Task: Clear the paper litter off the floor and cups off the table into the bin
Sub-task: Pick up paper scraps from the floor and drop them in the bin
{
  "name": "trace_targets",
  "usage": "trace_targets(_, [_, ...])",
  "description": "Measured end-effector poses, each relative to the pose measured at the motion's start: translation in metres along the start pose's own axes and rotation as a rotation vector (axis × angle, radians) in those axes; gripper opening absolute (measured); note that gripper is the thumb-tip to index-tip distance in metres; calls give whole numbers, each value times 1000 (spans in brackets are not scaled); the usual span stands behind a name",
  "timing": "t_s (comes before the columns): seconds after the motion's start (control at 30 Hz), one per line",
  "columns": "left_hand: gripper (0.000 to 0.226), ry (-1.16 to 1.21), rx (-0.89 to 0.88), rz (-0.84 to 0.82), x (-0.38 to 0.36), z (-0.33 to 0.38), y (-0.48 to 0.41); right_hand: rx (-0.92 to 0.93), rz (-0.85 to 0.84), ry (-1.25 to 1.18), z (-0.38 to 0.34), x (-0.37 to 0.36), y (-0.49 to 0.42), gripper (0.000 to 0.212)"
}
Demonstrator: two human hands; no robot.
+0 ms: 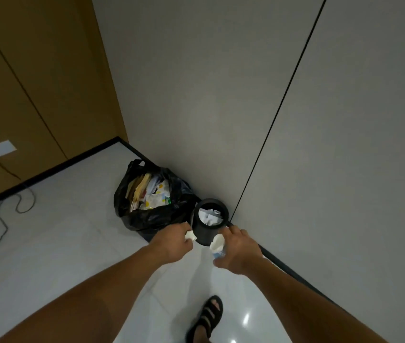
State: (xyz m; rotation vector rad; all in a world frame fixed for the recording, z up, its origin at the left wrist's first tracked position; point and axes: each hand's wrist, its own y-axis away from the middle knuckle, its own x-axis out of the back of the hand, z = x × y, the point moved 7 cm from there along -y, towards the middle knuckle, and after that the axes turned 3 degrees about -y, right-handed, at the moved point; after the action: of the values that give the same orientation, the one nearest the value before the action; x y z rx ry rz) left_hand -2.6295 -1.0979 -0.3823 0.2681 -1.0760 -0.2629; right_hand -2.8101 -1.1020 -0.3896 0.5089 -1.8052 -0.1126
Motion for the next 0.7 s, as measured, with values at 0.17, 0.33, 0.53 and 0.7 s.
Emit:
trace_targets(0.17, [39,-7,-10,-56,9,14,-89,-16,-26,-19,30,20,-87,85])
trace_targets(0.33, [37,-50,-50,-103,22,23,-174,-58,-60,-6,54,38,-161,86])
trace_targets(0.53, [37,-72,-114,-216,20,18,-273,-179,-87,-42,78,42,-232,85])
trace_targets(0.7, [41,-89,-177,-321,-10,-6,-362,-283,-102,-91,98,7,-296,84])
